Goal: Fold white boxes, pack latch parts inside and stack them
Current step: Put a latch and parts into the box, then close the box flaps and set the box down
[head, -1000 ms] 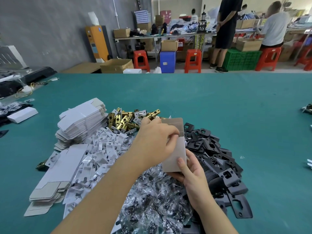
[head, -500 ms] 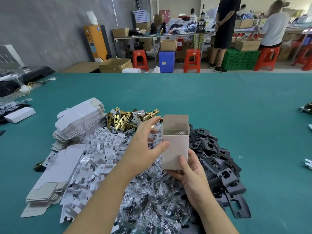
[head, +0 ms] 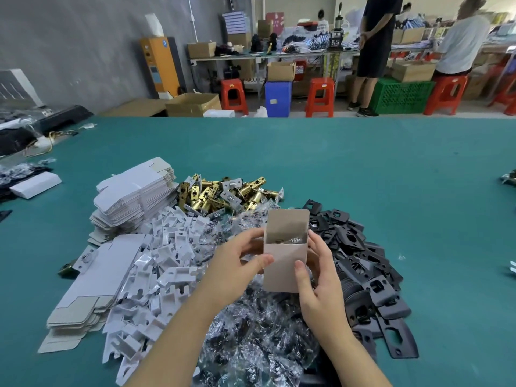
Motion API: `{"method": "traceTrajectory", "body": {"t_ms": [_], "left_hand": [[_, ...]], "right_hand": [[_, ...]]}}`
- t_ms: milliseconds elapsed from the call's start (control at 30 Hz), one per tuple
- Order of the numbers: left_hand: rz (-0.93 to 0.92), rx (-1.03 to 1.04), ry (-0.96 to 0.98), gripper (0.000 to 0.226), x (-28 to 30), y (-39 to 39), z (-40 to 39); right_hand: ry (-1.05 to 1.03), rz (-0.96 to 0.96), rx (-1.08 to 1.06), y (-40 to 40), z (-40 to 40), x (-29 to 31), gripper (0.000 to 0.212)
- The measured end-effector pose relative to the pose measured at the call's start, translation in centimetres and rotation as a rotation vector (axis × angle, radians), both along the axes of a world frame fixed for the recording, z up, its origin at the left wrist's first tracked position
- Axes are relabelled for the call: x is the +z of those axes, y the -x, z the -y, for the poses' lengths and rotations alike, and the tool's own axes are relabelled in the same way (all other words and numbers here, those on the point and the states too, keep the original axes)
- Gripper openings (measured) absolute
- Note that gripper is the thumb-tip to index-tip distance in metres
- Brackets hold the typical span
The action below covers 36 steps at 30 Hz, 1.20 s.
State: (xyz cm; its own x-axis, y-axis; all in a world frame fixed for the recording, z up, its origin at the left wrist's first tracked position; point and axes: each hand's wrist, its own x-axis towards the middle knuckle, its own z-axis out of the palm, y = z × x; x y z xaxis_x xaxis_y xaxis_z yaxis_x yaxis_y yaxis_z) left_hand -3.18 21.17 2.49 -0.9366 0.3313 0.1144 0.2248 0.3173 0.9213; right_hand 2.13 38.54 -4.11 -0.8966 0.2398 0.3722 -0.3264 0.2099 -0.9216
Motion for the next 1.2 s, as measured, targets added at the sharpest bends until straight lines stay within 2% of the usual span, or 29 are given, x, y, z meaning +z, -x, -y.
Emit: {"method": "traceTrajectory", "body": {"t_ms": [200,433,533,633,733,800,1033,1100,1200], "left_hand": [[0.003,0.001,0.013,0.051,-0.2,-0.2,0.3],[-0.001,-0.008,0.015,0.048,-0.5,-0.2,0.6],[0.004,-0.037,0.023,0.04,-0.6,-0.2,0.7],[0.115,-0.088,-0.006,0.024,-0.1,-0.4,0.4],[0.281,-0.059,-0.102,0.05,0.0,0.2,0.1],[0.322,-0.052,-0.142,0.05,0.0,0.7,0.1],[0.238,-0.055,-0.185,0.023,0.1,1.2,-0.7],[0.22,-0.037,-0.2,0.024,0.2,1.3,-1.0],[0.199,-0.025,-0.247,0.038,0.7,1.3,-1.3]], "right_hand": [[-0.024,-0.018,0.003,0.1,0.0,-0.1,0.051],[-0.218,-0.096,-0.048,0.0,0.1,0.2,0.041],[-0.211,-0.081,-0.038,0.0,0.2,0.2,0.038],[-0.212,-0.08,-0.038,-0.1,0.2,0.2,0.04],[-0.197,-0.061,-0.039,-0.1,0.2,0.3,0.041],[-0.195,-0.057,-0.043,-0.1,0.2,0.2,0.04],[-0.228,-0.076,-0.05,0.0,0.2,0.1,0.038],[-0.231,-0.082,-0.041,0.0,0.2,0.1,0.039],[-0.228,-0.084,-0.033,0.1,0.2,0.1,0.039]]}}
